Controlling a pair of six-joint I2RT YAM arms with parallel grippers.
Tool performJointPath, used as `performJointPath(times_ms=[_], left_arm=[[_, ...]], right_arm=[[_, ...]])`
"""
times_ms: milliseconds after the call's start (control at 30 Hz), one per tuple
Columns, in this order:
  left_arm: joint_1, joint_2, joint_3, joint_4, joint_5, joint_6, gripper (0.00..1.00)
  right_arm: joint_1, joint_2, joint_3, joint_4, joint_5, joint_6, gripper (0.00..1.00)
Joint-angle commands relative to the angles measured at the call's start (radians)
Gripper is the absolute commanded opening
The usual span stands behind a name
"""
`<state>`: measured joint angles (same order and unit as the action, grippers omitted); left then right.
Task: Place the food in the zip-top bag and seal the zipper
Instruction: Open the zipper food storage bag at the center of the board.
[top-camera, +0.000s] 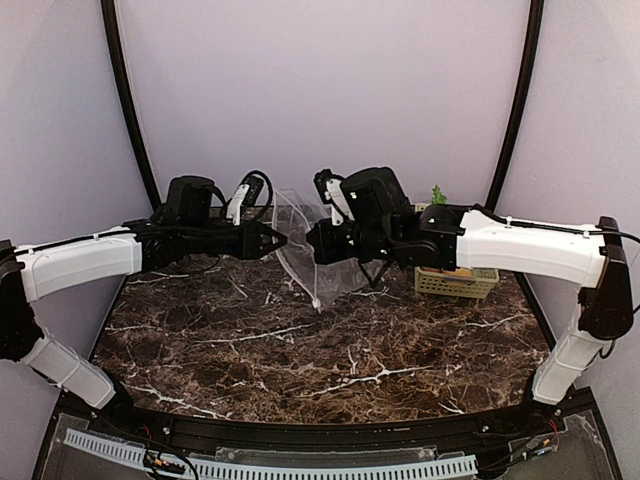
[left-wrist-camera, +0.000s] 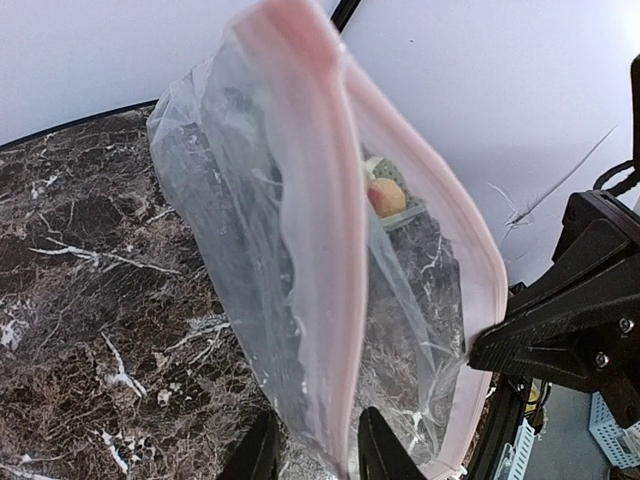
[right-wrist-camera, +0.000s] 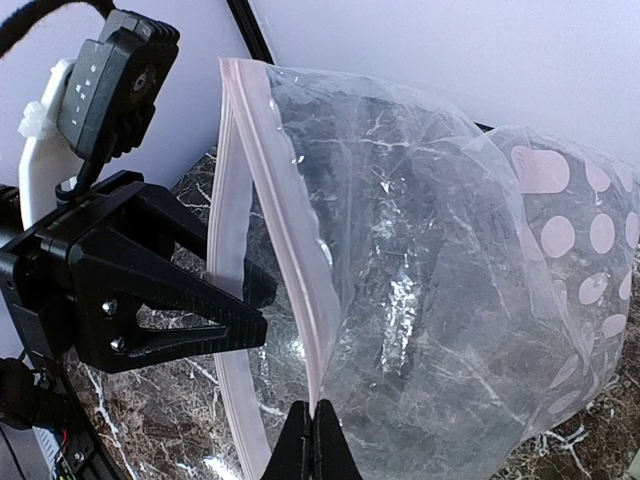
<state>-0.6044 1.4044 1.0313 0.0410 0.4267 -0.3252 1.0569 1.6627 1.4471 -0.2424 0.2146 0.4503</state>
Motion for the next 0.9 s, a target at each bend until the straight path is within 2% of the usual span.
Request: performJointPath(times_ms=[0, 100, 167, 267, 467, 667, 867], left_arm=[[0.005, 0.021, 0.016, -0.034, 0.007, -0.015, 0.23], [0.005, 0.026, 0.020, -0.035, 0.000, -0.016, 0.04], [0.005, 0.012, 0.017, -0.035, -0.022, -0.011, 0.01], [0.005, -0.029, 0.007, -0.057, -0.090, 0.026, 0.01], [0.005, -0.188, 0.005, -0.092, -0.282, 0.147, 0.01], [0.005, -0.216, 0.065, -0.139, -0.231, 0.224, 0.01], [0.005, -0.139, 0.140, -0.258, -0.236, 0.259, 0.01]], right_arm=[[0.009, -0.016, 0.027, -0.002, 0.060, 0.006, 0.00], [0.009, -0.031, 0.023, -0.001, 0.090, 0.001, 0.00], [0.007, -0.036, 0.013, -0.001, 0.111, -0.001, 0.00], [-0.001, -0.047, -0.006, -0.004, 0.130, 0.005, 0.00], [-0.046, -0.088, -0.045, 0.019, 0.072, 0.034, 0.00], [-0.114, -0.060, -0.041, 0.035, -0.129, 0.115, 0.00], [-0.158, -0.013, -0.069, 0.035, -0.206, 0.225, 0.00]])
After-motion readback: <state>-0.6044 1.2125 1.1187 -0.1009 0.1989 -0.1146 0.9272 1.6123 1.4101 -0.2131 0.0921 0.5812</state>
